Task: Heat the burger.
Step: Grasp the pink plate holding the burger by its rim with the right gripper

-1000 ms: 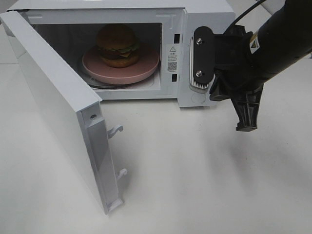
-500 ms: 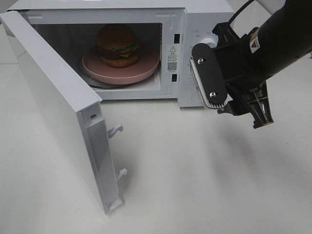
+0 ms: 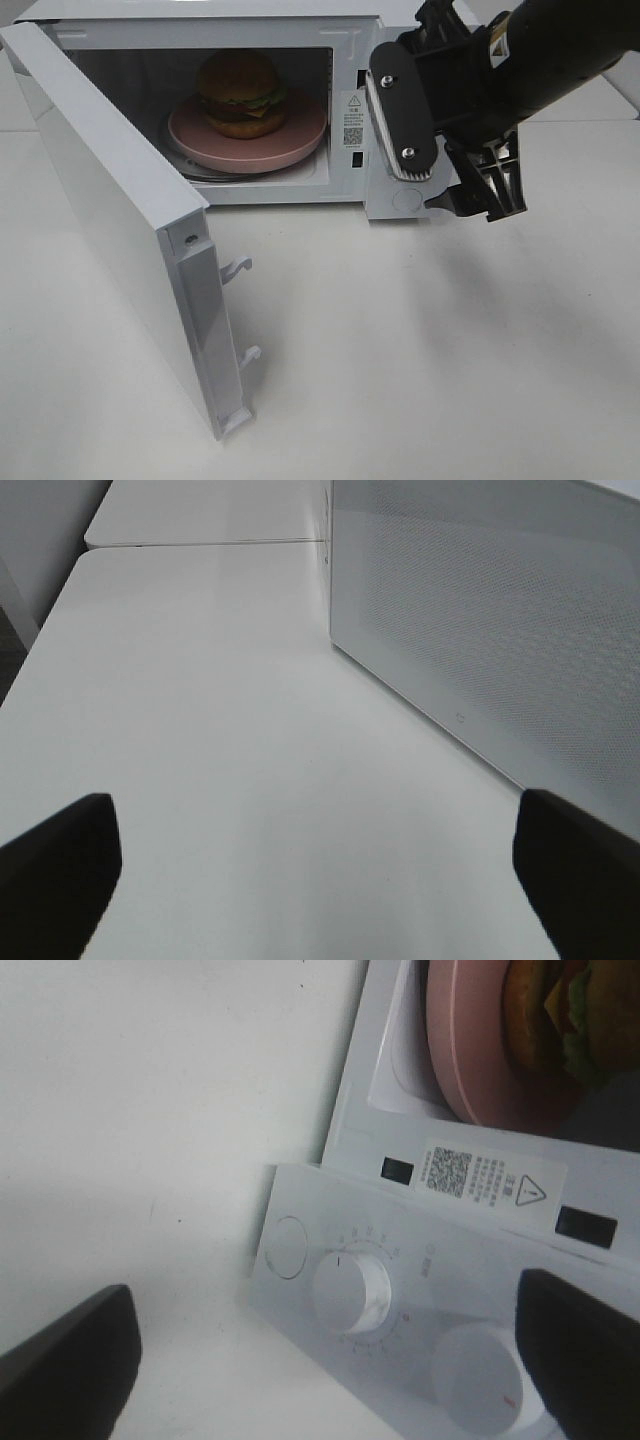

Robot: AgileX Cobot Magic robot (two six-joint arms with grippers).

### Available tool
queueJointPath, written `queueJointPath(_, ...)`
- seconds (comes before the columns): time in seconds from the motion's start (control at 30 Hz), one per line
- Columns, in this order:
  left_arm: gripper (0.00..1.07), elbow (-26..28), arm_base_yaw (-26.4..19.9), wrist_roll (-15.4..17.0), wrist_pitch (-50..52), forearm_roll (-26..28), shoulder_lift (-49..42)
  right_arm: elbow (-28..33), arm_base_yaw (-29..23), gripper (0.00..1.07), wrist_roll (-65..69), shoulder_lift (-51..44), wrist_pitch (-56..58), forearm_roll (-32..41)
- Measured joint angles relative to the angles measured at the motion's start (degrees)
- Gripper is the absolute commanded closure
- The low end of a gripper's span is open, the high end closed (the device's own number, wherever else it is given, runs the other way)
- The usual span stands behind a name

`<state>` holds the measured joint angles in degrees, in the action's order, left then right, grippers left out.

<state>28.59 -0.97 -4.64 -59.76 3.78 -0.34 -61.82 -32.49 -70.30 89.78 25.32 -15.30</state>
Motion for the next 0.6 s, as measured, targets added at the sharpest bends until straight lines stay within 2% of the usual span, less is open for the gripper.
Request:
queueJointPath(0.23, 0.06, 0.0, 0.0, 0.0, 0.0, 0.0, 0.0, -5.0, -3.0, 0.11, 3.6, 5.7, -1.4, -3.6)
queueJointPath(0.6, 0.06, 0.0, 0.0, 0.0, 0.0, 0.0, 0.0, -11.7, -3.9, 0.12, 4.8, 13.5, -2.6, -4.4)
